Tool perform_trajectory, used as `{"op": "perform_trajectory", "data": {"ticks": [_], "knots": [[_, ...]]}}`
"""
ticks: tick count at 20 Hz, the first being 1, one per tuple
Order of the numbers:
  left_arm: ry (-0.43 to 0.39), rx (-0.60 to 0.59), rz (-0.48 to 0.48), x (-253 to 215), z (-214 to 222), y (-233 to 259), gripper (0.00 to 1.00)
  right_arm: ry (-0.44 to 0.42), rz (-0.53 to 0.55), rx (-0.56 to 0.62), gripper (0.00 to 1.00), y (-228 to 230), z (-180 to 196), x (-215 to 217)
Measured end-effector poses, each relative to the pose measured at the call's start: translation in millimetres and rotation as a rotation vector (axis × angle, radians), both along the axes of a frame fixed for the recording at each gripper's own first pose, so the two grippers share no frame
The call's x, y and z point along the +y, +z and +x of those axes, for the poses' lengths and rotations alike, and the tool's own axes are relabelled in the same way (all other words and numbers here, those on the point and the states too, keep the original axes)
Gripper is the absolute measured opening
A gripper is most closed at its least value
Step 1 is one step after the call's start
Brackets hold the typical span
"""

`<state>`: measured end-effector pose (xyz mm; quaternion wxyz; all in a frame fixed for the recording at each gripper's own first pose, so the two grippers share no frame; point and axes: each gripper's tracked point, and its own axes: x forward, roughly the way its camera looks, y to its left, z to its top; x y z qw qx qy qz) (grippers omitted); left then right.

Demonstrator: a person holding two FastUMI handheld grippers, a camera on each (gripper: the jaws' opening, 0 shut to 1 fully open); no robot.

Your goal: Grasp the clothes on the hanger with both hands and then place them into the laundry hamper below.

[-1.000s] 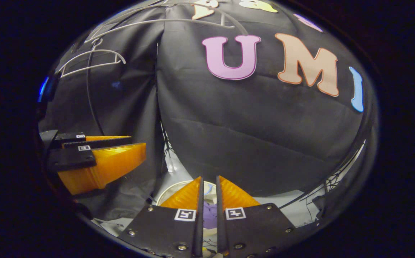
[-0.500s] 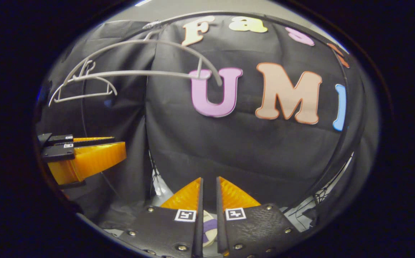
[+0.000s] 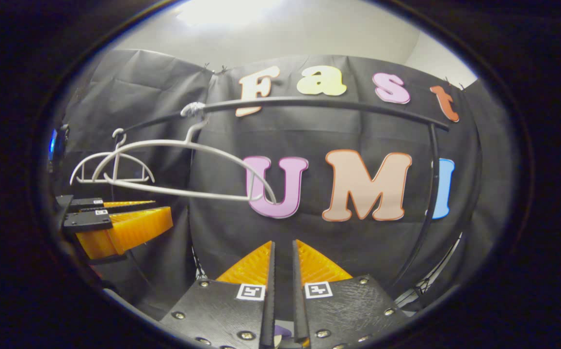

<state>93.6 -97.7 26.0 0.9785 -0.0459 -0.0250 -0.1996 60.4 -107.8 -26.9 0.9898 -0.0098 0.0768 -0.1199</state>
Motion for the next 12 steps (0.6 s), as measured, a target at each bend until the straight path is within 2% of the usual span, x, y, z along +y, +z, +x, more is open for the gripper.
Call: {"op": "perform_trajectory", "data": {"ticks": [1,2,3,5,6,7,8,9,10,11,12], "knots": [[-0.002,-0.012,-0.011,-0.7,-14.6,12.4,0.47,-0.007,-0.001,-0.022,0.16,10.4,-2.3,-1.7],[-0.004,-0.021,-0.02,-2.7,-5.6,16.0,0.49,-0.014,-0.004,-0.044,0.15,19.5,-4.8,-2.0],[-0.005,-0.034,-0.027,-3.5,-8.6,24.0,0.42,-0.022,-0.008,-0.06,0.15,28.7,-7.3,-5.2],[-0.01,-0.05,-0.026,-6.3,-13.1,33.5,0.42,-0.039,-0.003,-0.081,0.15,41.7,-17.5,-8.9],[-0.013,-0.06,-0.026,-7.8,-18.2,38.3,0.46,-0.046,-0.003,-0.092,0.18,46.2,-19.9,-13.3],[-0.015,-0.074,-0.024,-9.3,-23.8,42.6,0.42,-0.056,-0.006,-0.103,0.22,51.5,-24.2,-16.6],[-0.02,-0.086,-0.022,-12.5,-25.3,46.4,0.49,-0.066,-0.009,-0.11,0.24,54.8,-30.1,-18.8],[-0.021,-0.093,-0.02,-14.1,-29.3,49.2,0.55,-0.073,-0.014,-0.113,0.21,57.5,-34.5,-21.3],[-0.026,-0.098,-0.02,-16.6,-30.9,50.4,0.6,-0.079,-0.016,-0.116,0.29,58.9,-36.8,-22.2],[-0.029,-0.098,-0.02,-18.8,-38.1,50.4,0.64,-0.079,-0.017,-0.119,0.25,61.2,-38.2,-22.8],[-0.03,-0.1,-0.021,-19.6,-41.4,50.9,0.76,-0.079,-0.02,-0.126,0.35,64.4,-42.1,-22.3]]}}
